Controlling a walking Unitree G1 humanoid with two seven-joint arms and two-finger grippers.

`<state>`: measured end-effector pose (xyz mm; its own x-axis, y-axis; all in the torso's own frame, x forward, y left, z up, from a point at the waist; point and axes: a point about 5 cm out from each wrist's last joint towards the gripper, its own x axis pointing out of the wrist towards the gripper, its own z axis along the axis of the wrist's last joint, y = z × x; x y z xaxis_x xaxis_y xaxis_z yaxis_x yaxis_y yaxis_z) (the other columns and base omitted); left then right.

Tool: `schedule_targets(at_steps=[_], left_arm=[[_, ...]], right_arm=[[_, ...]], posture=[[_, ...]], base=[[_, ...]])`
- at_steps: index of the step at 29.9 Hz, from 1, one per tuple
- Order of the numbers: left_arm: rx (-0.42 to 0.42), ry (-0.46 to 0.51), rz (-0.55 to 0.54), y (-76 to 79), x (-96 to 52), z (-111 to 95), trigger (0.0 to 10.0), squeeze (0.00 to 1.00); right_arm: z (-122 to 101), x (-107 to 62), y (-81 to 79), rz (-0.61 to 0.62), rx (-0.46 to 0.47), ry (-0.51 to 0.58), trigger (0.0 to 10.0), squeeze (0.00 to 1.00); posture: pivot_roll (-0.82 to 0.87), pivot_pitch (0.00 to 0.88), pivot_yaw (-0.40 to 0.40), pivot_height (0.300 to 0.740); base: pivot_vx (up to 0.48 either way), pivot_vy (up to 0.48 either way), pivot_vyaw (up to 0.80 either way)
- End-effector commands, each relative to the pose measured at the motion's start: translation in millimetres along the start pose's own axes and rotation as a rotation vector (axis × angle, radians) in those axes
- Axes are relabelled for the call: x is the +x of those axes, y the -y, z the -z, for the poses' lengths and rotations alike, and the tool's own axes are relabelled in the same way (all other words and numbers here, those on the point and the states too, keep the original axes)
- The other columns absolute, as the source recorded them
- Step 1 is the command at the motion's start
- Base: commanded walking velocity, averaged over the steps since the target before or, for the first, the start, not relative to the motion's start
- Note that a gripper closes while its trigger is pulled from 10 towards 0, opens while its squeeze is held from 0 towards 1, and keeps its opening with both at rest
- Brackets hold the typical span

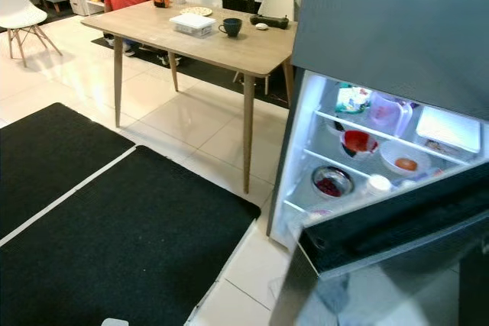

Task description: Restocking fridge

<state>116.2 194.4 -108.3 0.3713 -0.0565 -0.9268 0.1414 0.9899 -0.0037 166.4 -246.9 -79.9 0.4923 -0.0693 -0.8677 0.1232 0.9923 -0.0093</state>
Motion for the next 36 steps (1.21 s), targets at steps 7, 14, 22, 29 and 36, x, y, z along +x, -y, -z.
schedule_targets(at_steps=[7,14,22,29,36], left_arm=[[0.004,-0.062,0.029,6.6,-1.2,17,10.0,0.0],[-0.001,-0.066,0.031,7.4,-1.4,19,10.0,0.0],[-0.008,-0.073,0.035,9.4,-1.8,23,10.0,0.0],[-0.008,-0.079,0.037,9.7,-2.3,26,10.0,0.0],[0.02,-0.081,0.038,8.2,-2.8,27,10.0,0.0]], right_arm=[[-153,-14.2,-37.8,-0.17,-0.055,0.515,10.0,0.0],[-286,-85.9,-64.9,-0.335,0.058,1.03,10.0,0.0],[-254,-60.9,-59.1,-0.28,-0.017,0.882,10.0,0.0],[-146,-11.7,-37.9,-0.148,-0.105,0.497,10.0,0.0],[-46,1.6,-9.9,0.008,-0.146,0.198,10.0,0.0]], posture=[[-0.09,0.0,-0.003,0.74],[-0.08,0.0,-0.002,0.74],[-0.08,0.0,-0.011,0.74],[-0.08,0.0,-0.011,0.74],[-0.08,0.0,-0.011,0.74]], base=[[0.0,0.0,0.0],[0.0,0.0,0.0],[0.0,0.0,0.0],[0.0,0.0,0.0],[0.0,0.0,0.0]])
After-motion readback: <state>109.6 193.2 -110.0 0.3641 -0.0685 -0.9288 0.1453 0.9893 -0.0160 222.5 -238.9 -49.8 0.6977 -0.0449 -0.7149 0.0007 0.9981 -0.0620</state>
